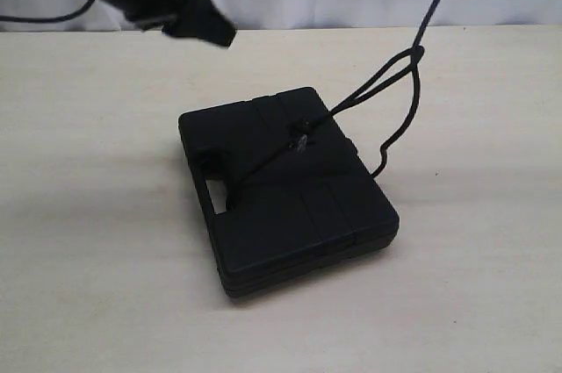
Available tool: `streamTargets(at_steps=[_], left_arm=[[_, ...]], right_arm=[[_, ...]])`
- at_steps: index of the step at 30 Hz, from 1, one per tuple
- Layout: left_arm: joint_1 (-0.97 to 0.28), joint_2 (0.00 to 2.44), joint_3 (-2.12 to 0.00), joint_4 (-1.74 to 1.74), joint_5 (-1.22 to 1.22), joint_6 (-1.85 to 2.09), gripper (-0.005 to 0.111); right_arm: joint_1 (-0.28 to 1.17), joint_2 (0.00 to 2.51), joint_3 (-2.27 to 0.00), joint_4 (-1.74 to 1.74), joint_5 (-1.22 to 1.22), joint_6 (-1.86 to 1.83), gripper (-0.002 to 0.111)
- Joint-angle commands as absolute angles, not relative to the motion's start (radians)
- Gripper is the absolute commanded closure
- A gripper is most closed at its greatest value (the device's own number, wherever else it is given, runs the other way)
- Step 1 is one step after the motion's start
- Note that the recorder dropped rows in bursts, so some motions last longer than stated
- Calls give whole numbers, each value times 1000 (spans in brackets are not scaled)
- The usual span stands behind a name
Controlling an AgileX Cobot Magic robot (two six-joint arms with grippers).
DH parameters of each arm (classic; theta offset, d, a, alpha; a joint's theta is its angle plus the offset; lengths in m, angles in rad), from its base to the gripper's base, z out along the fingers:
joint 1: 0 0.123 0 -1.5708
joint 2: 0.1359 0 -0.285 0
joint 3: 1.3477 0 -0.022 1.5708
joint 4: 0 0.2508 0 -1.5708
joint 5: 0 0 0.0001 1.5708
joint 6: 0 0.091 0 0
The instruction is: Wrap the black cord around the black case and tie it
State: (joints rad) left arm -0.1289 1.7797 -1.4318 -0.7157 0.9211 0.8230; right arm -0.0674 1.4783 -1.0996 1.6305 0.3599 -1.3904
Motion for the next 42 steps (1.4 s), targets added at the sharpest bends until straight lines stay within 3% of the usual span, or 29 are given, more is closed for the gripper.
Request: streamTargets(at_steps=[1,12,24,33,42], left_arm=[[-126,1822,-1366,-421,970,436,58],[-130,1932,-1268,-560,975,255,58],[-243,2015,-1268,-555,821,236,58],[-245,2076,-1270,-469,809,152,58],[-245,1965,-1270,-268,808,91,58]], right_arm=[[-105,1528,-1104,1606,328,-1364,104],[-105,1587,-1104,1602,349,-1364,104],[-105,1593,-1104,1602,361,-1364,104],[-105,1593,-1104,1579,427,-1368,104],[-105,1593,-1104,1577,427,-1368,104]])
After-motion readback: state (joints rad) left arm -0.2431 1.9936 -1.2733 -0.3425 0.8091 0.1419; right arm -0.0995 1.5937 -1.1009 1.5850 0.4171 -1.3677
